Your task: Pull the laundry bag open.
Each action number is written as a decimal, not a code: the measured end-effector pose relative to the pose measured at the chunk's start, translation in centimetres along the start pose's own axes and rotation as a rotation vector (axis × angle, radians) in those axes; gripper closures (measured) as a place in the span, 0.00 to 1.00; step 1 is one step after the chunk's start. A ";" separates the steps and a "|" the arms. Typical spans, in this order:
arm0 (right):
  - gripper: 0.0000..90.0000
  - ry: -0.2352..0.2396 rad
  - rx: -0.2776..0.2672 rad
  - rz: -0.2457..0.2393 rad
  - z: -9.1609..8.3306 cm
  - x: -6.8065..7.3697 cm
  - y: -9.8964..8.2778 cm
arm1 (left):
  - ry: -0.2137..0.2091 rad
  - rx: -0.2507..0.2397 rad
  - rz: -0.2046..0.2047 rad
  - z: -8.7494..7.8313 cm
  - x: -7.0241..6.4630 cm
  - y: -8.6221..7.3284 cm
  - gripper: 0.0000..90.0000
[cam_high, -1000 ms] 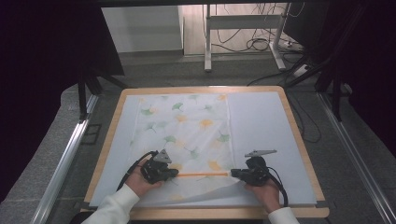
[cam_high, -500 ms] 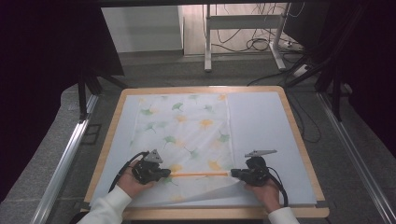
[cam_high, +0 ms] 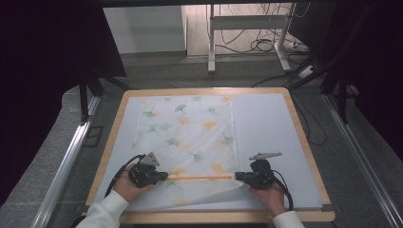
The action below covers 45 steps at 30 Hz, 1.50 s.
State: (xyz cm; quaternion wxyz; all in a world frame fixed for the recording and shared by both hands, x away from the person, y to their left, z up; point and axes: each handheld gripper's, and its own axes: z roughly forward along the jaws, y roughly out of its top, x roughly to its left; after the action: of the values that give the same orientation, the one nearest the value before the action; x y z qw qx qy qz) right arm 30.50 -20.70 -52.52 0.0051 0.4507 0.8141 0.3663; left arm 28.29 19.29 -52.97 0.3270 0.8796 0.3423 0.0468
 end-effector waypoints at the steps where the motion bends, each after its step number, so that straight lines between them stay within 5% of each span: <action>1: 0.99 0.000 -0.001 -0.001 0.0 0.0 0.0 | 0.003 0.000 -0.004 -0.1 0.0 -0.1 1.00; 45: 0.99 -0.004 -0.003 -0.008 0.0 0.1 0.0 | 0.072 0.006 -0.095 -3.4 2.3 -3.8 1.00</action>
State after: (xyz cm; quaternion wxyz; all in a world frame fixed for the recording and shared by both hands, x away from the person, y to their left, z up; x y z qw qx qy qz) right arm 30.45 -20.63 -52.52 0.0087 0.4480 0.8153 0.3667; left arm 26.86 24.71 -53.00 0.3135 0.8611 0.3953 0.0620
